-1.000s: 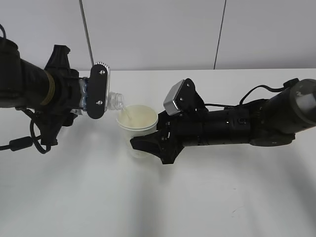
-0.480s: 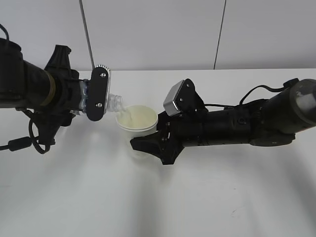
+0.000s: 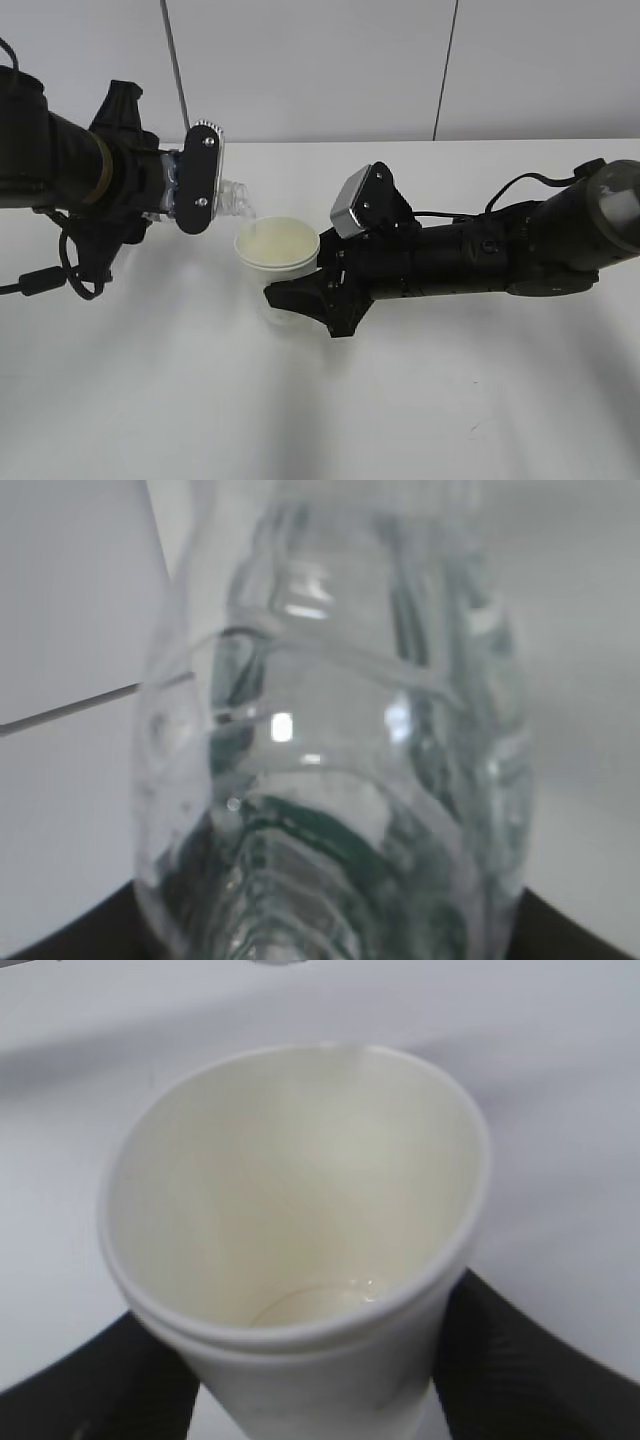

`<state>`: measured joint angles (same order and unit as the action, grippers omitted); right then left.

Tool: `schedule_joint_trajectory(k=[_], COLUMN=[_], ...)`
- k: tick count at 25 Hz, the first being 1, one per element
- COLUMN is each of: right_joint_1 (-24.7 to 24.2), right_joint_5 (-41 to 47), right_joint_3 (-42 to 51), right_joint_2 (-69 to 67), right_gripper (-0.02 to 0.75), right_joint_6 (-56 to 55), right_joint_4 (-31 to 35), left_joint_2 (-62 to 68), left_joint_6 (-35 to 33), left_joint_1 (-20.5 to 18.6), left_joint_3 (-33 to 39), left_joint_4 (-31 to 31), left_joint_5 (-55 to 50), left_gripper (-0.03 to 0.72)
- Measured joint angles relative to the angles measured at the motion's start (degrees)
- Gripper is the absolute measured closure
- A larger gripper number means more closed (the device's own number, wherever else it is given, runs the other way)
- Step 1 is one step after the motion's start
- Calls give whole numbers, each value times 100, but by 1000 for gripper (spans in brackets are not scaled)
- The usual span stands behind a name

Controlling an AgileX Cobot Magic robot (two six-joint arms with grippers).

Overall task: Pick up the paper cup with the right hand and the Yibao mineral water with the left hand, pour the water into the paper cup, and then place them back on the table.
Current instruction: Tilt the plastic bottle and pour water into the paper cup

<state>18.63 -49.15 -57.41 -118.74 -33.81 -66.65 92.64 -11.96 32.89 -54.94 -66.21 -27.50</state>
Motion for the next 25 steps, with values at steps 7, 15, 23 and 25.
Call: schedule_joint_trajectory(k=[7,15,23,25], right_joint_1=[0,0,0,0], right_joint_5=[0,4,40,40], right_joint_3=[0,0,0,0], right_joint_2=[0,0,0,0], right_gripper=[232,232,232,232], right_joint_6=[0,0,0,0], right_joint_4=[-10,-10,-10,-10], left_joint_2=[0,7,7,7], left_joint_6=[0,0,-3,-3], left_joint_1=[0,0,0,0], left_joint_3=[-142,-142,-142,-142], left_joint_4=[-5,-130,-225,-242], left_joint_5=[-36,-44,-141,-143], left_gripper=[327,328,329,329])
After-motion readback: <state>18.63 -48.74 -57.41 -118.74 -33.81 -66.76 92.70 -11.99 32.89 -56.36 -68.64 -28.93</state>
